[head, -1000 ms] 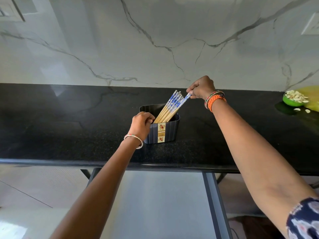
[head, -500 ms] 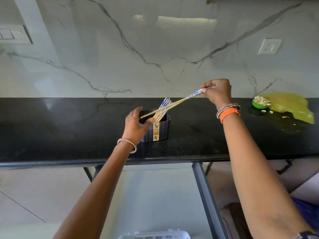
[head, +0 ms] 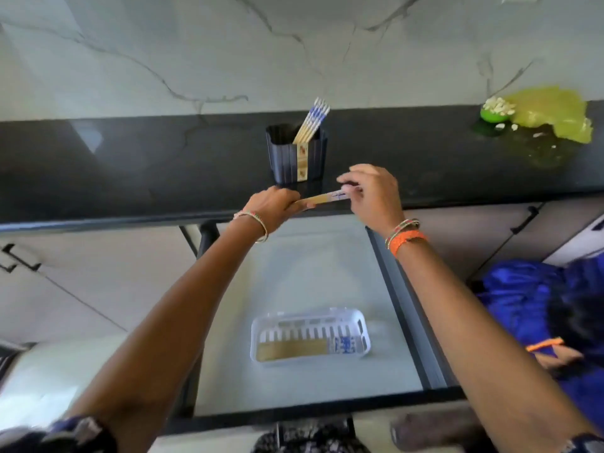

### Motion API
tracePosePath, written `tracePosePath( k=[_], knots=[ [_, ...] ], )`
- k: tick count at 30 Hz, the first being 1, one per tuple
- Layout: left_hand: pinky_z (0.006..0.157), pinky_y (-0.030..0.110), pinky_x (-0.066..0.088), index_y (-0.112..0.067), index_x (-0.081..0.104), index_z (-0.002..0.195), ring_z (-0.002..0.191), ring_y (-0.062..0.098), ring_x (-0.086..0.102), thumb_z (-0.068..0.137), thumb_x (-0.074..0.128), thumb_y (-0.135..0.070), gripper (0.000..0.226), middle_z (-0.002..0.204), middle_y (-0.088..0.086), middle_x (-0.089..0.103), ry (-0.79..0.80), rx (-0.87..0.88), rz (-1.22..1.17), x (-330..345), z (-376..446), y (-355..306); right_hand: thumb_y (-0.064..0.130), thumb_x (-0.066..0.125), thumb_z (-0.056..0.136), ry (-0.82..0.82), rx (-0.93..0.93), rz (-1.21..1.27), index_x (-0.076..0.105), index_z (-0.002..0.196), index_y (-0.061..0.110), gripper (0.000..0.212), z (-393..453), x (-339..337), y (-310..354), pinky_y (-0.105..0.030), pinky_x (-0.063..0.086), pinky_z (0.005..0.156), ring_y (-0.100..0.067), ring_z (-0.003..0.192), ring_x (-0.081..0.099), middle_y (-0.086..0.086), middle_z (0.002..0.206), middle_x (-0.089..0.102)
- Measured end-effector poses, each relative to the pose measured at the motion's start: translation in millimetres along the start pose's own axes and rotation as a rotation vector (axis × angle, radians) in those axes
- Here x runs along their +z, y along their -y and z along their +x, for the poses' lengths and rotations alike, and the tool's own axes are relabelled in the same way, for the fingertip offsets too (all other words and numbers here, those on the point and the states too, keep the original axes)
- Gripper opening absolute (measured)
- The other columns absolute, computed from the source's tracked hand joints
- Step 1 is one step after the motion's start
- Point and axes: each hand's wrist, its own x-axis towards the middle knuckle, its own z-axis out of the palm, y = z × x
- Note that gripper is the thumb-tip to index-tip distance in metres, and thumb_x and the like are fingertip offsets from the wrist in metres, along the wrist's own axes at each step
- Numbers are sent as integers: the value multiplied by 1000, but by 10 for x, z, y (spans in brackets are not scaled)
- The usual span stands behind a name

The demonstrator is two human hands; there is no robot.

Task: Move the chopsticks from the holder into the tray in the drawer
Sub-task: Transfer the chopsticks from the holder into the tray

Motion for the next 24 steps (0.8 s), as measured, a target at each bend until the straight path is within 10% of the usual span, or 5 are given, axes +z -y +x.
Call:
tracePosePath(
  k=[6,10,14,19,24],
  knots=[
    [65,34,38,-16,62,87,83,31,61,87,41,-55,44,83,9,66,-37,102,162,475,-558,94,8,55,92,532,-61,193,65,121,12,30,-815,595,59,-30,44,77,-20,83,58,-14,87,64],
    [98,40,42,-11,56,117,112,30,55,91,49,-34,35,119,13,62,-160,-310,-125,1046,-1298,359,1,51,93,825,125,201,64,121,7,31,-1475,865,-234,-7,41,73,-11,83,61,2,89,64],
    [84,36,46,-1,62,105,103,39,60,92,49,-18,25,107,23,67,22,-633,-361,1542,-1630,473,-1,48,90,942,194,149,66,116,5,31,-1844,1188,-422,-28,48,93,-27,113,61,-15,121,66],
    [97,40,43,1,56,120,114,39,53,92,50,-17,34,120,24,61,151,-849,-480,1880,-1679,476,-3,43,88,944,145,58,58,128,17,47,-1921,1439,-469,-34,51,92,-32,108,63,-17,120,66],
    [71,36,44,6,66,91,90,41,61,90,51,-14,25,93,29,67,162,-899,-539,1997,-1708,495,-4,43,88,955,79,37,55,130,16,48,-1976,1590,-453,-38,52,92,-33,109,62,-19,118,66]
  ],
)
